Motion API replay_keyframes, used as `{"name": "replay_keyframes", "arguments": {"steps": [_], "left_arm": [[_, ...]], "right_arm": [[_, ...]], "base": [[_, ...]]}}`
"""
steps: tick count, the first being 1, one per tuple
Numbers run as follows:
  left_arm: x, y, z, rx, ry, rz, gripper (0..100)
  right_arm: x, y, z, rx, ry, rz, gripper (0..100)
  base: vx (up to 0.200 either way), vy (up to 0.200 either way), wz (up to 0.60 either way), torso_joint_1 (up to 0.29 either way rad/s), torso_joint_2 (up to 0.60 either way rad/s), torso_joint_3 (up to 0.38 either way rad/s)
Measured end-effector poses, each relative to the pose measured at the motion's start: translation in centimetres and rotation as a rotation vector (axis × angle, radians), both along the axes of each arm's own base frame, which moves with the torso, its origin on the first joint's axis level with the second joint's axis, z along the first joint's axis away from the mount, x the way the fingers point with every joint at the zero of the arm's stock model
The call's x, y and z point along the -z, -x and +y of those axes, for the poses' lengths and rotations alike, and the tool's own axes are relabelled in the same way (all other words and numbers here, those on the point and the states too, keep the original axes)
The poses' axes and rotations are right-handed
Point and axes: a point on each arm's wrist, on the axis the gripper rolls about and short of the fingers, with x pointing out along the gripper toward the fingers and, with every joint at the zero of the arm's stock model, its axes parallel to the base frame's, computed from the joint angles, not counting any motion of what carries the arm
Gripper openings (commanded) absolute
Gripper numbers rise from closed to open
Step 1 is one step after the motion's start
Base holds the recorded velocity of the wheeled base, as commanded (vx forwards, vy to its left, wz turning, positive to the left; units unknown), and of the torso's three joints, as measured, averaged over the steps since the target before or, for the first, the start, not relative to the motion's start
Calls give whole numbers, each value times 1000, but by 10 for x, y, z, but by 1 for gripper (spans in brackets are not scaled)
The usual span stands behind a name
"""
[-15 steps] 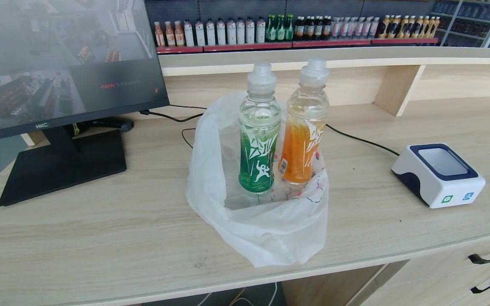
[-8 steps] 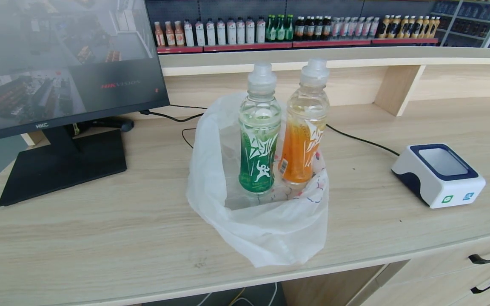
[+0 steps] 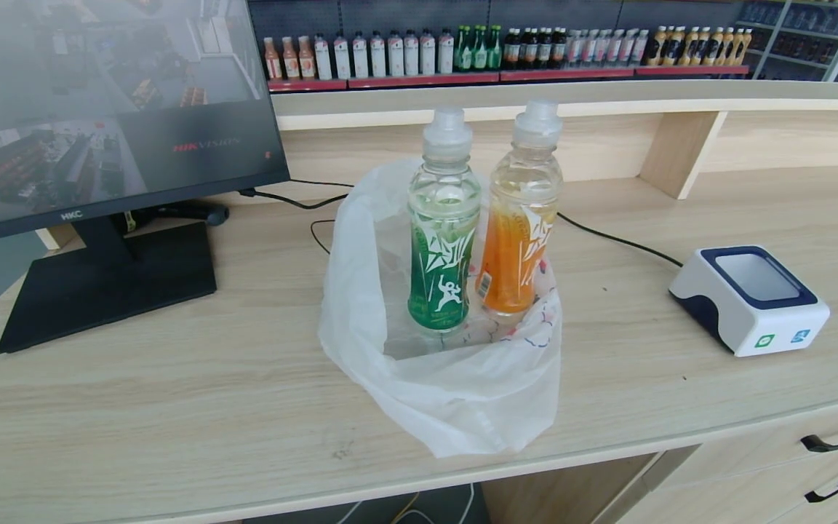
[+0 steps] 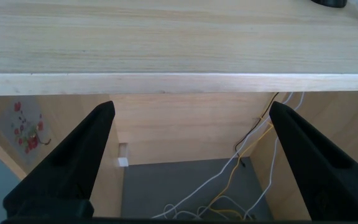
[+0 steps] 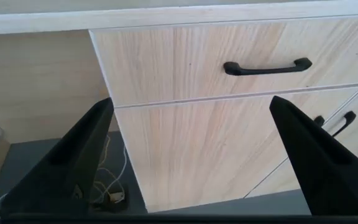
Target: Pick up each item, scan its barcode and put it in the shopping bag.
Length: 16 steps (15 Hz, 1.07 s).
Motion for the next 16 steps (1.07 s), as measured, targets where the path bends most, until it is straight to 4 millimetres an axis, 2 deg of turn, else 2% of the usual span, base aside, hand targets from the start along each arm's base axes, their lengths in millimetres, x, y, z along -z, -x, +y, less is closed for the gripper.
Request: {"name": "replay_keyframes", "arguments": {"steps": [3,8,14,16], "left_arm": [[0,0,0,1,0,0,100],[0,0,0,0,0,0,100],[0,0,0,0,-2,0,100],[0,0,0,0,-1,0,100]], "right_arm": [[1,4,0,25,-51,-69,100],[6,6,1,11,-78,-85,100],[7,6,1,10,-78,-85,100],[7,6,1,9,-78,-85,100]], "base": [[-200,0,0,1,-1,2],[-200,0,0,1,0,2],[0,0,0,0,0,0],[0,-200,0,14,5,-2]]}}
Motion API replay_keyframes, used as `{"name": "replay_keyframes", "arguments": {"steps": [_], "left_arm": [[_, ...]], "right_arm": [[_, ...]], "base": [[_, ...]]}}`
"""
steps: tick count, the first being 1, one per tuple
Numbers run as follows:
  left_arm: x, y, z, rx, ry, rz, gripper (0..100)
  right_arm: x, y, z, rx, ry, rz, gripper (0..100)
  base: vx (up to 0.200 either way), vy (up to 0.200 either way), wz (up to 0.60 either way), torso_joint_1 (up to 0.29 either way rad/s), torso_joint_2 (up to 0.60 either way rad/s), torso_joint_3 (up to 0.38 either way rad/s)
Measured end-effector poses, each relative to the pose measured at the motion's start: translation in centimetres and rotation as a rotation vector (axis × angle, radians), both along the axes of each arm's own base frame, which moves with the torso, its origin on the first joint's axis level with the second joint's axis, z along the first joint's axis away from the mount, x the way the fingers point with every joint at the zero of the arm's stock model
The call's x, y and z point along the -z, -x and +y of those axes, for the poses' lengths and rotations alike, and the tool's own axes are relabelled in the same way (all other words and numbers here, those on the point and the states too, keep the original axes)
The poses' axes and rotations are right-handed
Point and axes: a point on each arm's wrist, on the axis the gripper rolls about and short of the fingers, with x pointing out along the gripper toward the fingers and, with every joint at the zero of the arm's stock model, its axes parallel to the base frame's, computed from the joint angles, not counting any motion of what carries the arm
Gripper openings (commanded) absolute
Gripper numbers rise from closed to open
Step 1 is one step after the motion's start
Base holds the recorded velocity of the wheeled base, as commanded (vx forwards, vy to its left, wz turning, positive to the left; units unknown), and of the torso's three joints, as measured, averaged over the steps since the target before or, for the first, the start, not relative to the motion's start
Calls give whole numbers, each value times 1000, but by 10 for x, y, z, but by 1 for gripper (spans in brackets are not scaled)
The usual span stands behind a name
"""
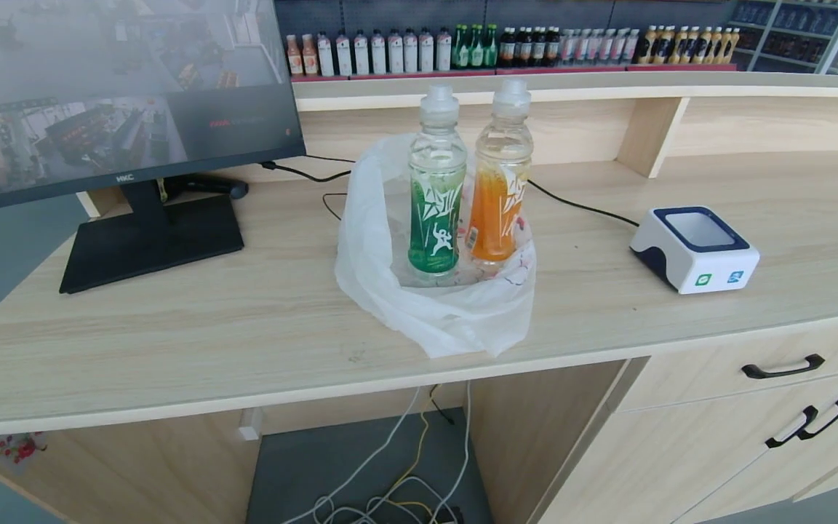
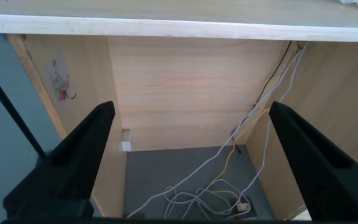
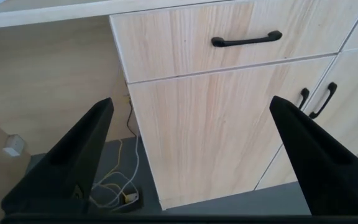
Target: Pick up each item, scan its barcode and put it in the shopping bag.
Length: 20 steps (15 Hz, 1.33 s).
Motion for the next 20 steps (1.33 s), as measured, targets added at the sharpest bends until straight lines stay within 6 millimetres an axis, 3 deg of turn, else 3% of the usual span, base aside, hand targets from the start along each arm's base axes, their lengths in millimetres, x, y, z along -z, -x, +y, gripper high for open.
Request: {"name": "replay_keyframes", "arguments": {"steps": [16,20], "left_arm": [[0,0,0,0,4,0,100],[0,0,0,0,3,0,100]], "right_arm": [[0,0,0,0,1,0,100],[0,0,0,-3,13,2,100]], "base": [[0,-200,0,2,4,2],[0,-200,450,4,4,1]]}}
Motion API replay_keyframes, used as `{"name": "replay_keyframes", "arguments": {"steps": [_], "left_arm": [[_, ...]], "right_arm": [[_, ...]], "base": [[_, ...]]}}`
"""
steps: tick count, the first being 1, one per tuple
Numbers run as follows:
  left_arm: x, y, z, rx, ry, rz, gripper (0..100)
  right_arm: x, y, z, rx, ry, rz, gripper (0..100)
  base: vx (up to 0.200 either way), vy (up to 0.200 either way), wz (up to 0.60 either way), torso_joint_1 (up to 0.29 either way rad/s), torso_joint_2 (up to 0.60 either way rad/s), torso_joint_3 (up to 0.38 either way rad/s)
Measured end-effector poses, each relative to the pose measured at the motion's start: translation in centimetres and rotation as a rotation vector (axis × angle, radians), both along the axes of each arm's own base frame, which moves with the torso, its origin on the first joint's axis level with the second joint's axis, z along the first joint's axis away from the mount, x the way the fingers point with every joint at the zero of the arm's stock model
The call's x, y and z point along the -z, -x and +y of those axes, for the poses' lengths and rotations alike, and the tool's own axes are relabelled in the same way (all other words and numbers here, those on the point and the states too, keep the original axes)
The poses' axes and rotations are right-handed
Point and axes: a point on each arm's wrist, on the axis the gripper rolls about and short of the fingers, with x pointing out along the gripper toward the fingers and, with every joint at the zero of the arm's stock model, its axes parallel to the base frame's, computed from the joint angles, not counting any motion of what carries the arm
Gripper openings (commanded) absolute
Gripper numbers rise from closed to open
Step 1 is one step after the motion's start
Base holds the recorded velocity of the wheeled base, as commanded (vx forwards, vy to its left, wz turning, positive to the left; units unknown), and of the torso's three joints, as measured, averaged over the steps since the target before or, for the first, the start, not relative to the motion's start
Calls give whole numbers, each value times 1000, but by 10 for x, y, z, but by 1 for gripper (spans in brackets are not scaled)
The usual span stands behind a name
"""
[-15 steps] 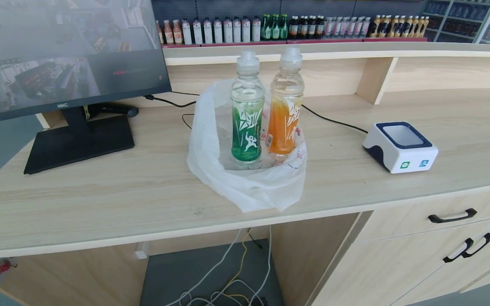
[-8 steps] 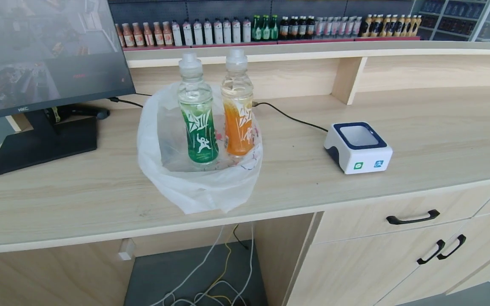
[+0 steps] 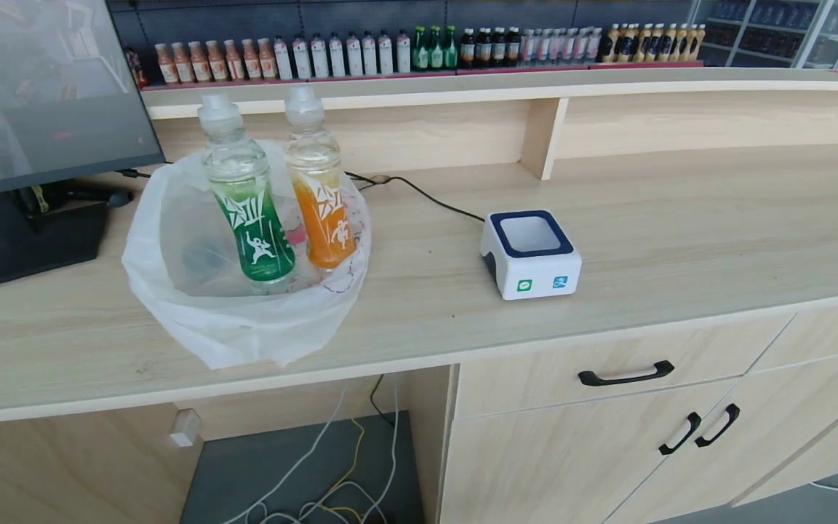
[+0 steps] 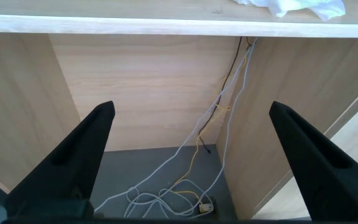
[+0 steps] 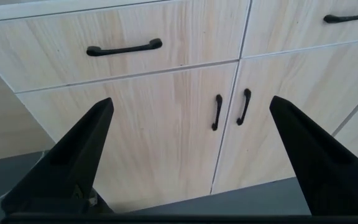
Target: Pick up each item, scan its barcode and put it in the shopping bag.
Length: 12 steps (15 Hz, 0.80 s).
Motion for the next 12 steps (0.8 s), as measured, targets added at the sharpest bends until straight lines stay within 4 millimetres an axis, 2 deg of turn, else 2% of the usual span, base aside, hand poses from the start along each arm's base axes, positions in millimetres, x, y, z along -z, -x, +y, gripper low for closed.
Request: {"name": "replay_keyframes", "arguments": {"steps": [8,12], "left_arm": [[0,0,0,0,0,0,100],[0,0,0,0,-2,0,100]], "right_arm": [[0,0,0,0,-13,-1,100],[0,0,0,0,-13,-2,100]], "base": [[0,-200,0,4,2,2],[0,0,0,0,0,0]]}}
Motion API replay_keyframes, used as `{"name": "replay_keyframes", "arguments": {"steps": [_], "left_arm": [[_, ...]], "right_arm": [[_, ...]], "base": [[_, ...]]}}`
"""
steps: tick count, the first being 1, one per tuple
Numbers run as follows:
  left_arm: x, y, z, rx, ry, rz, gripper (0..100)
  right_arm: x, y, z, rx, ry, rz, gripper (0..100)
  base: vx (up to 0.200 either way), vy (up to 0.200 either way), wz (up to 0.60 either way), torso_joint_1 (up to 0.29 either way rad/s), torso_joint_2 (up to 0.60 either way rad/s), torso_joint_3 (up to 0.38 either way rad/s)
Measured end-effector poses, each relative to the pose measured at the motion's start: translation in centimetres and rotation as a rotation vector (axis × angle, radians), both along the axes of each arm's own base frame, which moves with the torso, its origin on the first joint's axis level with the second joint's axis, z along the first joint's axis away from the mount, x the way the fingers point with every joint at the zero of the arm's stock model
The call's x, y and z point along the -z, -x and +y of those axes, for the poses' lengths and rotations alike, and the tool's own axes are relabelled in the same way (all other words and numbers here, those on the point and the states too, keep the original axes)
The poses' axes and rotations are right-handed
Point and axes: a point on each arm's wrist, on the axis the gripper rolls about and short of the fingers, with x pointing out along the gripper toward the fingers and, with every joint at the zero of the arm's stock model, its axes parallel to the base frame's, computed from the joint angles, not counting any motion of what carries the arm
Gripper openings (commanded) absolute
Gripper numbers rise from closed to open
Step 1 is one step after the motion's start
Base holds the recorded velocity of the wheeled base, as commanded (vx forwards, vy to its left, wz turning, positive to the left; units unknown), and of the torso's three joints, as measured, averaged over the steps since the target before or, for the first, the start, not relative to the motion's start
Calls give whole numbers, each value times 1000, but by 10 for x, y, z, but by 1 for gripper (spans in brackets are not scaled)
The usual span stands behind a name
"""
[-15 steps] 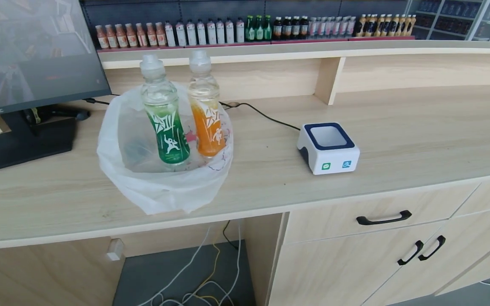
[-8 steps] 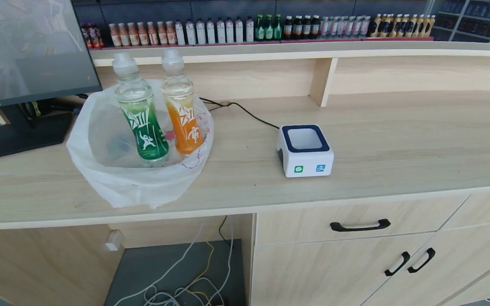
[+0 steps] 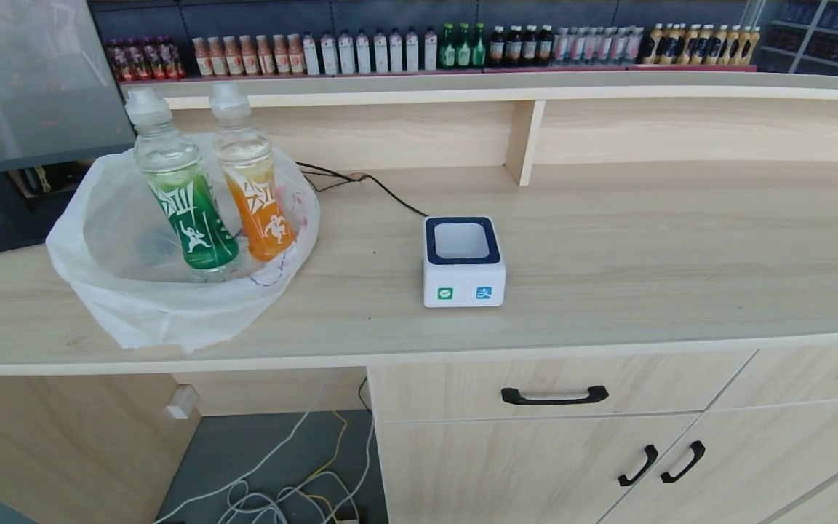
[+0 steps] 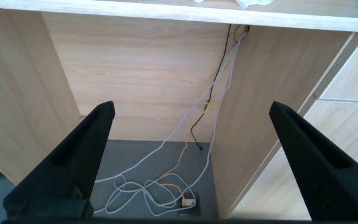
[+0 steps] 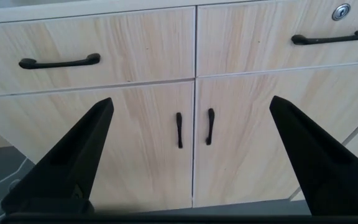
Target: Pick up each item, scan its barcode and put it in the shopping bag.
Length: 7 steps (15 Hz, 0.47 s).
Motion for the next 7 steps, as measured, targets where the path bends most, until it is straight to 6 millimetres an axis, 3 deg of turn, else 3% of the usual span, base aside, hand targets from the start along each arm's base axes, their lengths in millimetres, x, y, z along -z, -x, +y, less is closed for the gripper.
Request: {"name": "replay_keyframes", "arguments": {"steps": [7], "left_arm": [[0,0,0,1,0,0,100]], "right_arm": [[0,0,0,1,0,1,100]], "base": [[0,0,0,0,0,0]]}}
